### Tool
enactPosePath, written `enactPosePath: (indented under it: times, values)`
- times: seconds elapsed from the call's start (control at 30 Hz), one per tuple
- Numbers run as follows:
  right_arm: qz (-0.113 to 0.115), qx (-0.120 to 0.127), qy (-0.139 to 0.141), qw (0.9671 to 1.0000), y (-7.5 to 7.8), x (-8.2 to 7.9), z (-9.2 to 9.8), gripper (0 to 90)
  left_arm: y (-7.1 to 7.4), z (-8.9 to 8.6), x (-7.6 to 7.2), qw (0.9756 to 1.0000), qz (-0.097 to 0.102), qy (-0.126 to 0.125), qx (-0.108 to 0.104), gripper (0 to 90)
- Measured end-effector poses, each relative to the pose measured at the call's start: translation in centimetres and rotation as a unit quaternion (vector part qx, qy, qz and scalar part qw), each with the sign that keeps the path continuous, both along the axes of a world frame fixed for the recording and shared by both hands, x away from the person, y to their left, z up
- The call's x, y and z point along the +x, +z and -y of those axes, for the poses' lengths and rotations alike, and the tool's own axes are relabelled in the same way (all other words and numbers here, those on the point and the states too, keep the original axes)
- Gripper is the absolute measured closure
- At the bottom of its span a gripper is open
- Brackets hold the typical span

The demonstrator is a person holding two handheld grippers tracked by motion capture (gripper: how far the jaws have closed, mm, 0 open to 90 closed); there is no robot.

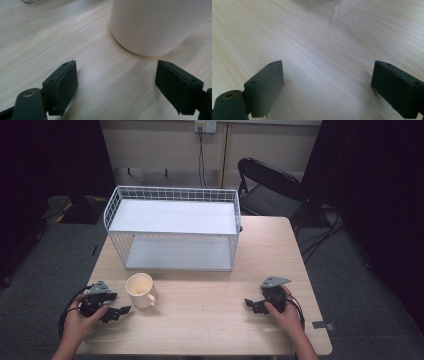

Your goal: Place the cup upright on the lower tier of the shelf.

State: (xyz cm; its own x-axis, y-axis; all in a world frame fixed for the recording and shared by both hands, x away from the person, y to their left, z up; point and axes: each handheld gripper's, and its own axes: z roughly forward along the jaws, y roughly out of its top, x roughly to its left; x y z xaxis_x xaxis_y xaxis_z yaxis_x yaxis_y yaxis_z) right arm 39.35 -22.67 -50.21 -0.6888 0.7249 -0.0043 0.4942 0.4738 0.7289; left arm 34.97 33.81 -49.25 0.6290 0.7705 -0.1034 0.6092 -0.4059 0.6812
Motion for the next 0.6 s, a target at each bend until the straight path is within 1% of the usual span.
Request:
enactPosePath:
  times: [0.1,0.13,0.23,0.27,0.4,0.43,0.47,0.5,0.6]
  values:
    - [0.000,0.000,0.000,1.0000,0.0,0.0,0.0,10.2,0.0,0.0,0.0,0.9999,-0.003,0.002,-0.010,18.2]
    - [0.000,0.000,0.000,1.0000,0.0,0.0,0.0,10.2,0.0,0.0,0.0,0.9999,-0.003,0.002,-0.010,18.1]
    - [0.000,0.000,0.000,1.0000,0.0,0.0,0.0,10.2,0.1,0.2,-0.1,0.9998,-0.011,-0.005,-0.014,18.2]
    - [0.000,0.000,0.000,1.0000,0.0,0.0,0.0,10.2,0.2,0.3,-0.1,0.9997,-0.014,-0.005,-0.019,18.2]
    - [0.000,0.000,0.000,1.0000,0.0,0.0,0.0,10.2,0.5,0.6,-0.1,0.9995,-0.016,-0.013,-0.023,18.2]
    - [0.000,0.000,0.000,1.0000,0.0,0.0,0.0,10.2,0.7,0.9,-0.2,0.9993,-0.018,-0.020,-0.024,18.2]
    - [0.000,0.000,0.000,1.0000,0.0,0.0,0.0,10.2,0.9,1.0,-0.2,0.9993,-0.019,-0.022,-0.022,18.1]
    - [0.000,0.000,0.000,1.0000,0.0,0.0,0.0,10.2,1.1,1.2,-0.2,0.9993,-0.018,-0.022,-0.022,18.2]
    - [0.000,0.000,0.000,1.0000,0.0,0.0,0.0,10.2,1.8,1.5,-0.3,0.9991,-0.020,-0.016,-0.033,18.6]
